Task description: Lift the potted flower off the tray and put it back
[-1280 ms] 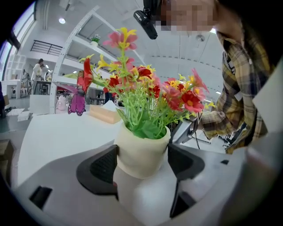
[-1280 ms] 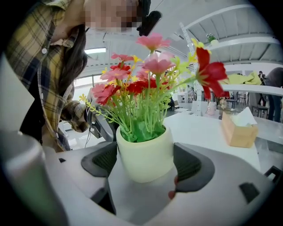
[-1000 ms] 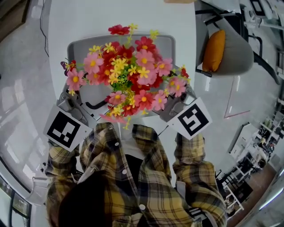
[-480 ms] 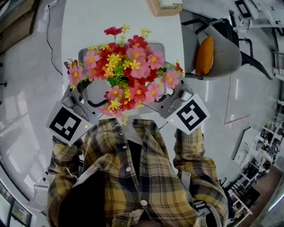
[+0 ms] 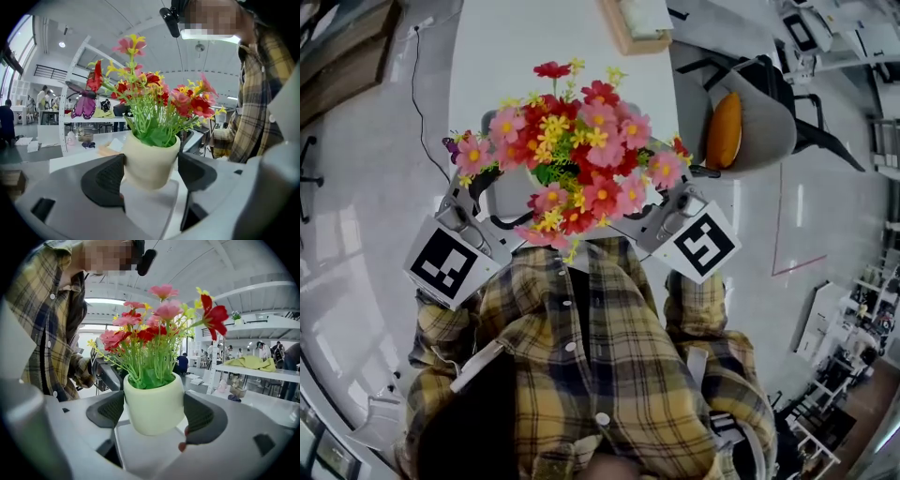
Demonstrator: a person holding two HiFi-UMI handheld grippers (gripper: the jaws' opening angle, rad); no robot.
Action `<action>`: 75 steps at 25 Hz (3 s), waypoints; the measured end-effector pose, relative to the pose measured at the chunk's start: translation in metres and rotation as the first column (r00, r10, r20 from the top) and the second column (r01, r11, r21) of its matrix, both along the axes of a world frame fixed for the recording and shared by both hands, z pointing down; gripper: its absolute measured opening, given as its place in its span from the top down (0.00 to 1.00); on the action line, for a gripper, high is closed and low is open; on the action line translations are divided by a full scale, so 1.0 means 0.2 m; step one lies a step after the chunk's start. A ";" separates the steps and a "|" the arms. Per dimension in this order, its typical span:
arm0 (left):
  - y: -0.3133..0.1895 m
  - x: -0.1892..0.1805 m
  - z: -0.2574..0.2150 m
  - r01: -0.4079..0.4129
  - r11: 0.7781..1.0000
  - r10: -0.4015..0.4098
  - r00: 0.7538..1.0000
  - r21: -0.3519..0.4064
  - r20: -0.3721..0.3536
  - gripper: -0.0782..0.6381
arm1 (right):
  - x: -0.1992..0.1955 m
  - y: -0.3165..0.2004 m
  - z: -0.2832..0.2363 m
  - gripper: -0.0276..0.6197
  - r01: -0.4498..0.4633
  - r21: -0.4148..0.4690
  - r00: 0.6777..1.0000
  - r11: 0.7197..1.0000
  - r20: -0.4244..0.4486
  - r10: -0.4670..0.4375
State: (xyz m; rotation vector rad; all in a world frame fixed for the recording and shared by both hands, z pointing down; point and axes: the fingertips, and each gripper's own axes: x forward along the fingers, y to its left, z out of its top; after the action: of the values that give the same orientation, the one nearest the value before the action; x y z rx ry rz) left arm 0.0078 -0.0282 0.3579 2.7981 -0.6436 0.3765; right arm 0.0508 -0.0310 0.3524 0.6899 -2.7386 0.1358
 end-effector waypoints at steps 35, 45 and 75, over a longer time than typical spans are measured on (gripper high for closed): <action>-0.01 0.01 -0.01 -0.018 1.000 0.019 1.000 0.024 -0.020 0.41 | 0.02 -0.01 -0.02 0.37 -0.035 0.023 0.999 0.999 -0.019 0.036; -0.02 0.01 -0.01 -0.012 0.999 0.013 1.000 0.031 -0.016 0.41 | 0.01 -0.01 -0.01 0.37 -0.031 0.028 0.999 0.999 -0.012 0.031; 0.00 0.00 -0.01 -0.030 0.999 0.030 0.999 -0.013 0.031 0.41 | 0.01 0.00 -0.01 0.37 -0.045 -0.008 0.999 0.999 0.004 0.045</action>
State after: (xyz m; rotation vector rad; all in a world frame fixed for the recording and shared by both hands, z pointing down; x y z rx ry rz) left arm 0.0078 -0.0276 0.3563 2.7982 -0.6047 0.4293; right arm 0.0520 -0.0301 0.3508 0.7499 -2.7258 0.1585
